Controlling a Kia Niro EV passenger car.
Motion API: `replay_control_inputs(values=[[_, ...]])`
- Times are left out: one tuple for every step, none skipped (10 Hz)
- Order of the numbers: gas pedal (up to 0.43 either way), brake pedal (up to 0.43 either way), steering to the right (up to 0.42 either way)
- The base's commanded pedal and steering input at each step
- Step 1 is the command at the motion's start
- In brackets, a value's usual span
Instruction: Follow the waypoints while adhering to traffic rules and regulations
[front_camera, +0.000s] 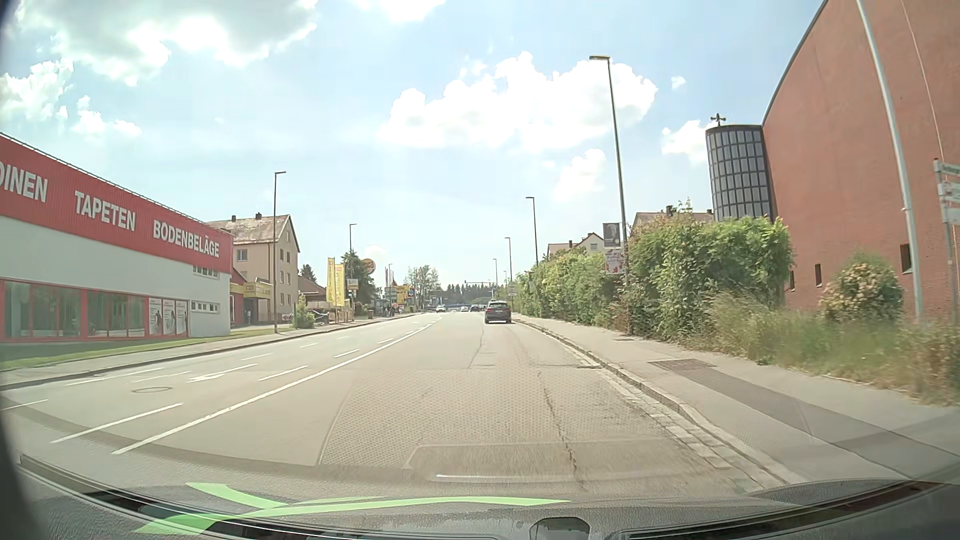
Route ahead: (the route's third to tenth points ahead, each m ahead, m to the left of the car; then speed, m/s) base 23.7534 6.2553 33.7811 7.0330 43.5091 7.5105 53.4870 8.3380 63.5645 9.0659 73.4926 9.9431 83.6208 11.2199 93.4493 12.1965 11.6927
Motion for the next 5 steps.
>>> replay_control_inputs(values=[[0.177,0.000,-0.016],[0.177,0.000,-0.016],[0.177,0.000,-0.016],[0.177,0.000,-0.014],[0.177,0.000,-0.013]])
